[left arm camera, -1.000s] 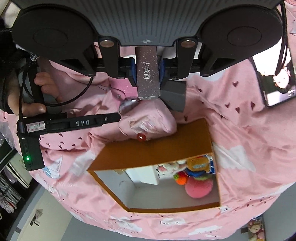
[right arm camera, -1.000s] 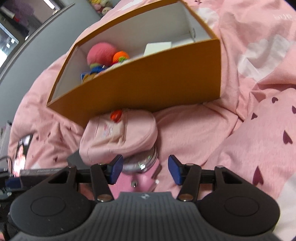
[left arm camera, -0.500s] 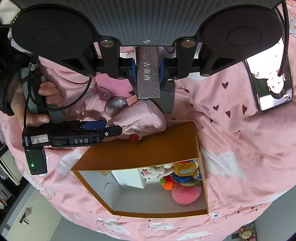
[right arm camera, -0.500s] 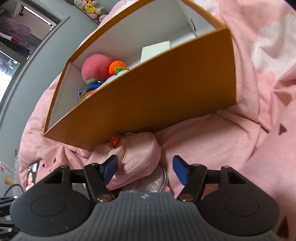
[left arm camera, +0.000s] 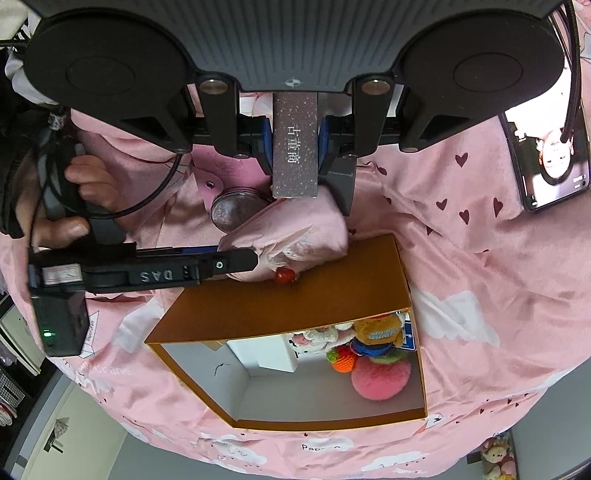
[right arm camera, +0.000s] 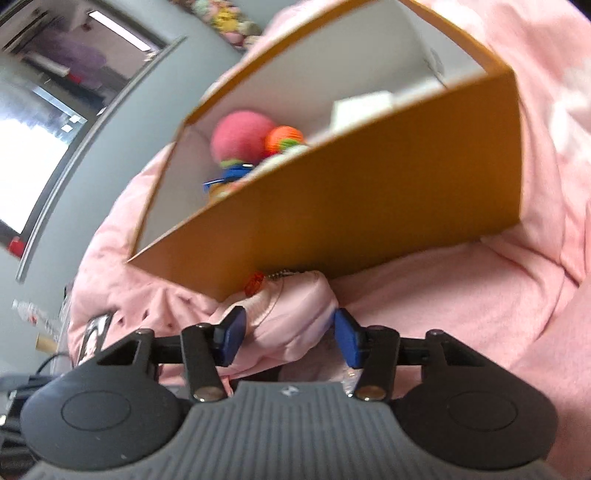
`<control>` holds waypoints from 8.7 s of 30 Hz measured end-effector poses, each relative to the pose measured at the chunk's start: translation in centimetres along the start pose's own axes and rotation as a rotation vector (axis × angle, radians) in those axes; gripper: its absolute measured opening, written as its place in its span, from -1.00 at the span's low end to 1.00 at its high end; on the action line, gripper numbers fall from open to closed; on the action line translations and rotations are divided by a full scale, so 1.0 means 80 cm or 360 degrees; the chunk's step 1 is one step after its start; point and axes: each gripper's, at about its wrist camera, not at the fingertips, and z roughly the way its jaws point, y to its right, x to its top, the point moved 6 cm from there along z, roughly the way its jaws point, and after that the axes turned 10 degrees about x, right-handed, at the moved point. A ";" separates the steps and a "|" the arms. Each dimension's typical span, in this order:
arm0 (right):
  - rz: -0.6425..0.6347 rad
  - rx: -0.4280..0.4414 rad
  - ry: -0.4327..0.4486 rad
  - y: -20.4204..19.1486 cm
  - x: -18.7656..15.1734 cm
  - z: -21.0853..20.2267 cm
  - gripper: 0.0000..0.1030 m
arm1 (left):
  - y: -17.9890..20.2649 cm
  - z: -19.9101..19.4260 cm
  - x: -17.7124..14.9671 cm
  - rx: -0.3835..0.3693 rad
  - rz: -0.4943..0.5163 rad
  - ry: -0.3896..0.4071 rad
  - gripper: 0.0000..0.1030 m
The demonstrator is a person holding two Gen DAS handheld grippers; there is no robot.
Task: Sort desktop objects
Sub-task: 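Close the right tool on the pink pouch strap, then lift the pink pouch and grey box and carry both over the orange box, then lower the pouch and grey box into the orange box and open both tools, then withdraw both tools toward the black box and round mirror compact, then close the left tool on the black box while the right tool approaches the round compact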
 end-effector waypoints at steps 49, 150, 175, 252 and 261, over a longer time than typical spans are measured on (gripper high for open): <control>-0.0541 -0.0221 0.0517 -0.118 0.067 -0.177 -0.64 | 0.034 -0.079 0.082 -0.0059 -0.0055 0.0507 -0.50; -0.0300 -0.0612 0.0333 0.020 0.196 0.010 -0.55 | 0.018 0.134 0.286 -0.0056 -0.0246 0.0357 -0.29; -0.0377 -0.0519 0.0109 -0.011 0.151 0.049 -0.70 | -0.008 0.063 0.176 0.0341 -0.0273 0.0348 -0.34; -0.0380 -0.0588 -0.0204 -0.021 -0.047 -0.001 -0.01 | 0.006 0.060 0.008 0.0192 -0.0088 -0.0086 0.13; -0.0366 -0.0580 -0.0263 -0.016 -0.052 0.010 0.08 | -0.006 0.072 0.009 0.0154 -0.0223 -0.0121 0.13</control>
